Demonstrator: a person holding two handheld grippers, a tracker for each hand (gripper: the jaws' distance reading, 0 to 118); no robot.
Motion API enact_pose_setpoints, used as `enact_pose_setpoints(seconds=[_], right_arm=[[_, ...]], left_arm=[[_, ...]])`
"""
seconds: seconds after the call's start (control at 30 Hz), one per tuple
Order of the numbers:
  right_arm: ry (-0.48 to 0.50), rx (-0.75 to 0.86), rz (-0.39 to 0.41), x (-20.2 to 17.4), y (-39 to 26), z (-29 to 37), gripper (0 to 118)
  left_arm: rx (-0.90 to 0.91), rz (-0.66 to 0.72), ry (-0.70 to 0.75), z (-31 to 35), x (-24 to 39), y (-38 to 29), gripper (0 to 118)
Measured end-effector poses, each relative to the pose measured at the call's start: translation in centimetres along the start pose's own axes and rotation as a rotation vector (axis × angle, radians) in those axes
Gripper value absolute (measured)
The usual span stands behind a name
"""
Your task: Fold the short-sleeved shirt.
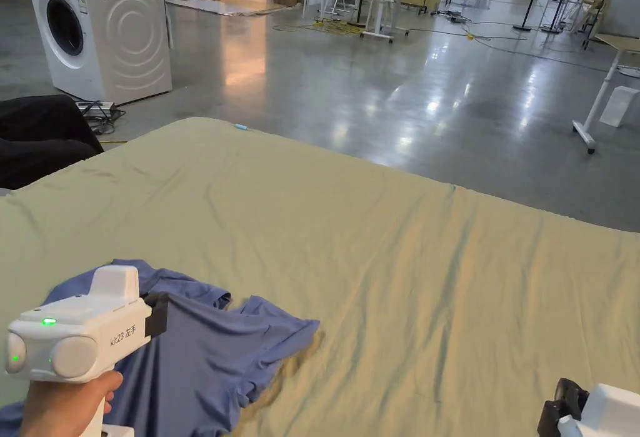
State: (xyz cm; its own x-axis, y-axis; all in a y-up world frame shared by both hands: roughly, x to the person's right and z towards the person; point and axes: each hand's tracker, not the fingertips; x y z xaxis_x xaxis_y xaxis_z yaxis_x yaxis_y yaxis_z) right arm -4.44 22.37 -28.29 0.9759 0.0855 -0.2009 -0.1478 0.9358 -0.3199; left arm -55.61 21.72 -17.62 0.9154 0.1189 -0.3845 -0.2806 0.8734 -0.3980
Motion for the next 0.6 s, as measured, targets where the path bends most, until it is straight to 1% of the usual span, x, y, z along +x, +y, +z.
enact_pose_setpoints(seconds=[0.13,0.27,0.37,0.53,0.6], right_arm=[[-0.002,0.018,-0.015,0.6,0.2,0.4,0],[-0.018,0.051,-0.029,2.1,0.9,1.2,0],[-0.039,0.082,-0.051,3.8,1.6,2.2,0],[-0.09,0.133,-0.059,6.8,3.0,4.7,0],[-0.129,0.167,-0.073,8.2,3.2,5.8,0]], left_arm=[[0.114,-0.035,-0.049,2.8,3.4,4.3,2],[0.234,-0.083,-0.152,5.8,8.5,9.3,2],[0.289,-0.103,-0.238,7.3,12.4,12.4,2],[0.358,-0.191,-0.371,9.1,20.3,15.4,2],[0.362,-0.215,-0.449,9.3,23.6,15.7,2]])
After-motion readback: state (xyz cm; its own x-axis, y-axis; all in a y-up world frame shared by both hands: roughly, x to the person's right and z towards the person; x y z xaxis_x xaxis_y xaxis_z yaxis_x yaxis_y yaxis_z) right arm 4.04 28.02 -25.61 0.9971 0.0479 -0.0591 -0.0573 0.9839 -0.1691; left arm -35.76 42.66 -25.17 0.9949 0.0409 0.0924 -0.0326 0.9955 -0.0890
